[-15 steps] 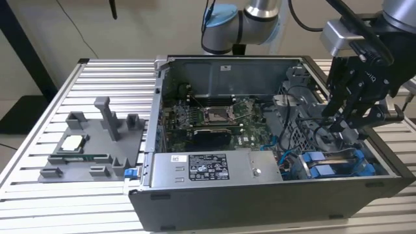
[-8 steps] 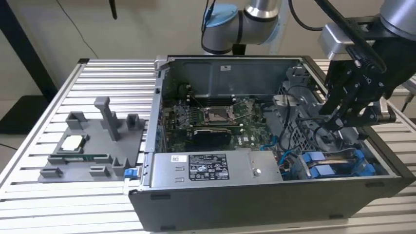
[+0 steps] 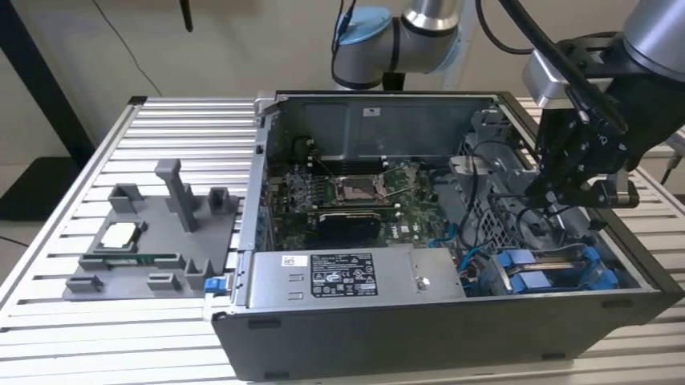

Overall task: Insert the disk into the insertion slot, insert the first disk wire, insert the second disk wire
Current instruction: 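Insert the first disk wire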

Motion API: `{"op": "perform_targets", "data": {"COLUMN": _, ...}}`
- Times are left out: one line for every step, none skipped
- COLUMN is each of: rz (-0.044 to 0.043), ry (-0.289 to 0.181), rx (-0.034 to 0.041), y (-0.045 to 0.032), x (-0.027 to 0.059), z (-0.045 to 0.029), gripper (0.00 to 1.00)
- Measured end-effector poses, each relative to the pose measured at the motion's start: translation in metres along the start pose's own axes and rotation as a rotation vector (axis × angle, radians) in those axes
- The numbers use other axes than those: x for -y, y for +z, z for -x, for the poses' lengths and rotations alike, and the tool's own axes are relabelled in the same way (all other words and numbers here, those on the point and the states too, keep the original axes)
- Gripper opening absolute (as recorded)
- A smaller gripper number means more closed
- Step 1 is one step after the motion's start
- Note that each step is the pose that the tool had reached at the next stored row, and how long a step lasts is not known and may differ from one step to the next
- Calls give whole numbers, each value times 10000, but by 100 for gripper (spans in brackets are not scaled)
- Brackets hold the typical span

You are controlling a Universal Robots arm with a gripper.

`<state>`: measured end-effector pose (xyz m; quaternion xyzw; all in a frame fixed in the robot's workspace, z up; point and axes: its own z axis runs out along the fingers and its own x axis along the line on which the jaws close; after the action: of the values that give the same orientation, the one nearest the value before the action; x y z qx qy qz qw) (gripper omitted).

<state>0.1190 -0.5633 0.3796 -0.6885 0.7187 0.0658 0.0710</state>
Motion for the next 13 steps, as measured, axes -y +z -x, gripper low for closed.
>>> {"op": "perform_targets", "data": {"rz": -7, "ry": -2, "rx": -65, "y": 3, "x": 1, "z": -2, "gripper": 19}}
{"op": "perform_targets", "data": {"rz": -17, "ry": -6, "rx": -177, "y": 5, "x": 1, "z": -3, "gripper": 19}}
{"op": "perform_targets", "data": {"rz": -31, "ry": -9, "rx": -311, "y": 5, "x": 1, "z": -3, "gripper": 19}}
{"op": "perform_targets", "data": {"rz": -47, "ry": -13, "rx": -457, "y": 5, "x": 1, "z": -4, "gripper": 19}}
{"op": "perform_targets", "data": {"rz": -67, "ry": -16, "rx": -598, "y": 5, "x": 0, "z": -5, "gripper": 19}}
{"op": "perform_targets", "data": {"rz": -105, "ry": -23, "rx": -730, "y": 5, "x": 0, "z": -5, "gripper": 19}}
{"op": "perform_targets", "data": {"rz": -182, "ry": -36, "rx": -838, "y": 7, "x": 1, "z": -5, "gripper": 19}}
{"op": "perform_targets", "data": {"rz": -299, "ry": -55, "rx": -892, "y": 9, "x": 1, "z": -6, "gripper": 19}}
{"op": "perform_targets", "data": {"rz": -428, "ry": -74, "rx": -928, "y": 12, "x": 1, "z": -6, "gripper": 19}}
{"op": "perform_targets", "data": {"rz": -560, "ry": -94, "rx": -958, "y": 13, "x": 0, "z": -7, "gripper": 19}}
{"op": "perform_targets", "data": {"rz": -703, "ry": -114, "rx": -981, "y": 15, "x": 0, "z": -7, "gripper": 19}}
{"op": "perform_targets", "data": {"rz": -841, "ry": -134, "rx": -1000, "y": 17, "x": 0, "z": -8, "gripper": 19}}
{"op": "perform_targets", "data": {"rz": -986, "ry": -155, "rx": -1015, "y": 19, "x": 1, "z": -8, "gripper": 19}}
